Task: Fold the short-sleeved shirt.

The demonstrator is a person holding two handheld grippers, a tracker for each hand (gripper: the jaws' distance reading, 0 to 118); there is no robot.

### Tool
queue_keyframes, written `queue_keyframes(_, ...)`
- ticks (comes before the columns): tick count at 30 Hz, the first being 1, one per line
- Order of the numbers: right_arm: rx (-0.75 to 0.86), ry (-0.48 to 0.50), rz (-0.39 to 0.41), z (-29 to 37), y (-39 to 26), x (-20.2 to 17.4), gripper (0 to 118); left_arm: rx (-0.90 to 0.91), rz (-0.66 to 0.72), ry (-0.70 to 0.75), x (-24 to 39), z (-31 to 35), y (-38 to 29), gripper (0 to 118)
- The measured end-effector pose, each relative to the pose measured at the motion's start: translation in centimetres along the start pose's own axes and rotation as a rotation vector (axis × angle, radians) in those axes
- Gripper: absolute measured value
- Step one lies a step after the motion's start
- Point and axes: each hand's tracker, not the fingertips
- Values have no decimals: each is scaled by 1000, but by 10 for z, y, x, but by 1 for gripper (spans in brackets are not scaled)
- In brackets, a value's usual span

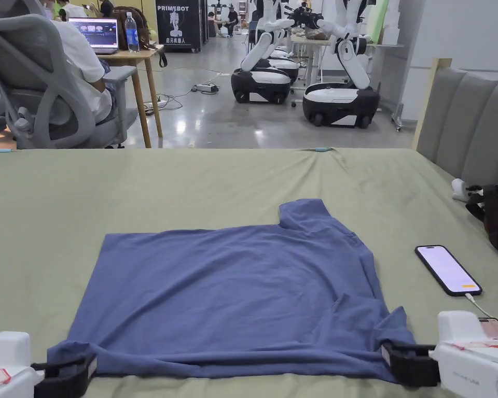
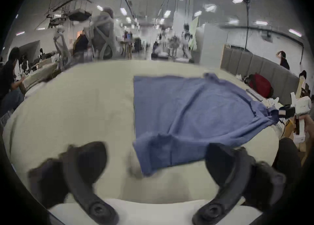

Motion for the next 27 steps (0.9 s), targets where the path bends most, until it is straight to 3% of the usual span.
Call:
queue_keyframes(1,38,24,-13,6,8,0,109,25,-6,9,-2,7,6,106)
queue_keyframes(3,85,-23,-41,17,19,-4,108,42,-13,40,16,23,23,111)
queue_keyframes(4,129,-52,-34,28,19,-4,102,61,6,59,22,32,30,108)
queue_keyframes(6,195,-96,17,41,23,-11,58,130,40,44,27,48,37,66)
queue_keyframes(8,221,-174,84,39,28,-20,0,135,43,62,19,41,38,2)
queue_keyframes(9,226,-204,104,38,30,-22,0,134,45,89,21,41,39,0)
queue_keyframes(16,221,-243,99,30,35,-37,0,139,50,111,27,36,33,0)
queue_keyframes(24,209,-219,103,32,28,-46,0,87,43,115,31,30,31,2)
queue_keyframes(25,206,-217,107,31,27,-47,0,73,38,113,30,27,32,19)
queue_keyframes(26,202,-215,110,30,26,-47,0,24,53,102,28,19,32,59)
queue_keyframes(27,198,-215,114,29,25,-48,0,-26,54,110,27,11,33,91)
